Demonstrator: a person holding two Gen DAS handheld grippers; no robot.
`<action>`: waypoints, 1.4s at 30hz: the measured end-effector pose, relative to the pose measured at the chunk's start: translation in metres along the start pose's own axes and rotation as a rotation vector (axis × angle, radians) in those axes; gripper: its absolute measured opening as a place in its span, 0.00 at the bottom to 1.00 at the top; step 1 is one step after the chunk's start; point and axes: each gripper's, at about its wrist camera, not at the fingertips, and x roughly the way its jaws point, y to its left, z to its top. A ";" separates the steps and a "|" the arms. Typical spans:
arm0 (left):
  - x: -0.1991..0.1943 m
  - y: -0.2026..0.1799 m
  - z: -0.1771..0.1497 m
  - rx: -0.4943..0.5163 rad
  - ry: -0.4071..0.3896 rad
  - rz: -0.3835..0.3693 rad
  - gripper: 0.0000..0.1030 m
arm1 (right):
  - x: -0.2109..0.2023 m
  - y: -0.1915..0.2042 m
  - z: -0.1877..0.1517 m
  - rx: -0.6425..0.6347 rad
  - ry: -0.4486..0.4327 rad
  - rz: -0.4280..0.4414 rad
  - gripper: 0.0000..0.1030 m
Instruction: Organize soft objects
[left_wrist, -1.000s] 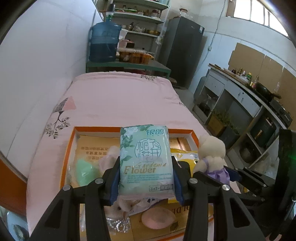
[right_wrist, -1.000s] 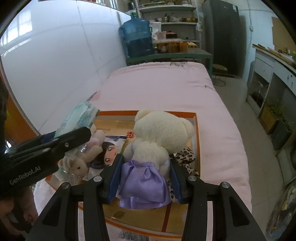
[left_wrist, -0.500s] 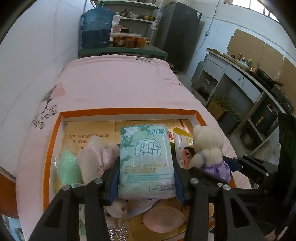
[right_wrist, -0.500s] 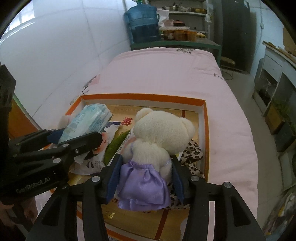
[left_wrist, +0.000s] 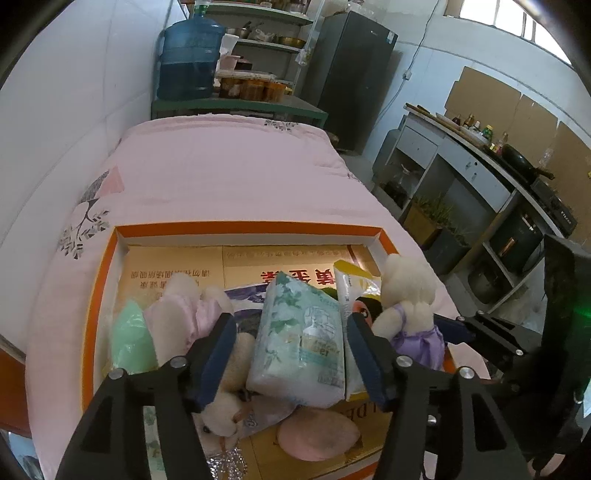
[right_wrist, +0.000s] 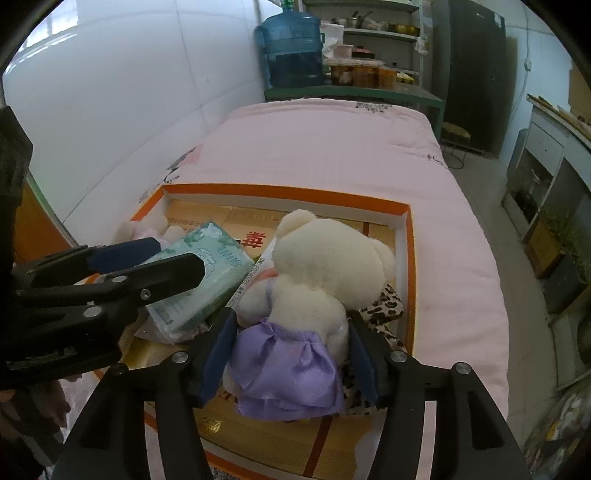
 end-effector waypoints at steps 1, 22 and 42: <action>-0.002 0.000 0.000 -0.001 -0.003 -0.002 0.63 | 0.000 0.000 0.000 0.000 -0.001 -0.001 0.60; -0.034 -0.007 -0.005 0.003 -0.056 -0.014 0.67 | -0.034 0.015 -0.005 -0.010 -0.063 -0.023 0.69; -0.098 -0.025 -0.039 0.048 -0.158 0.085 0.67 | -0.088 0.039 -0.039 0.053 -0.132 -0.057 0.70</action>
